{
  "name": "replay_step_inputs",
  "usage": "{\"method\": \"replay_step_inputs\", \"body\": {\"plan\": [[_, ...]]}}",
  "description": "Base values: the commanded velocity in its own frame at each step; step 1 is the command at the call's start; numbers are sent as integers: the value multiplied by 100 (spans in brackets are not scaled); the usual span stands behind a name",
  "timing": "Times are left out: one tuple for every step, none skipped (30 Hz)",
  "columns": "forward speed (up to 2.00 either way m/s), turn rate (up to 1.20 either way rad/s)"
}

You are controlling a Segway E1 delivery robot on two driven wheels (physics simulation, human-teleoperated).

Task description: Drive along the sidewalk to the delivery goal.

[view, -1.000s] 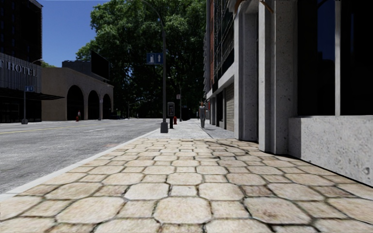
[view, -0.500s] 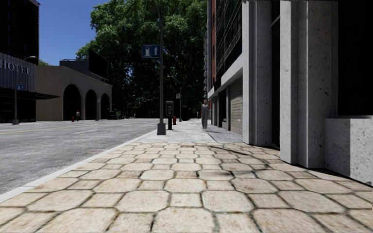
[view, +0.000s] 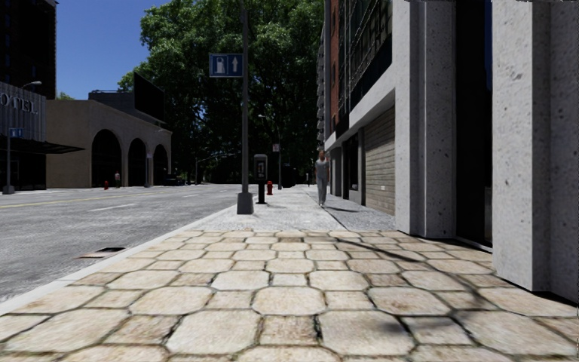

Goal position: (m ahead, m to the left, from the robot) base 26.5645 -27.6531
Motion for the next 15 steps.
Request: {"method": "replay_step_inputs", "body": {"plan": [[200, 0], [200, 0], [200, 0], [200, 0], [200, 0], [200, 0], [200, 0], [200, 0], [200, 0], [200, 0], [200, 0], [200, 0], [200, 0], [200, 0], [200, 0]]}}
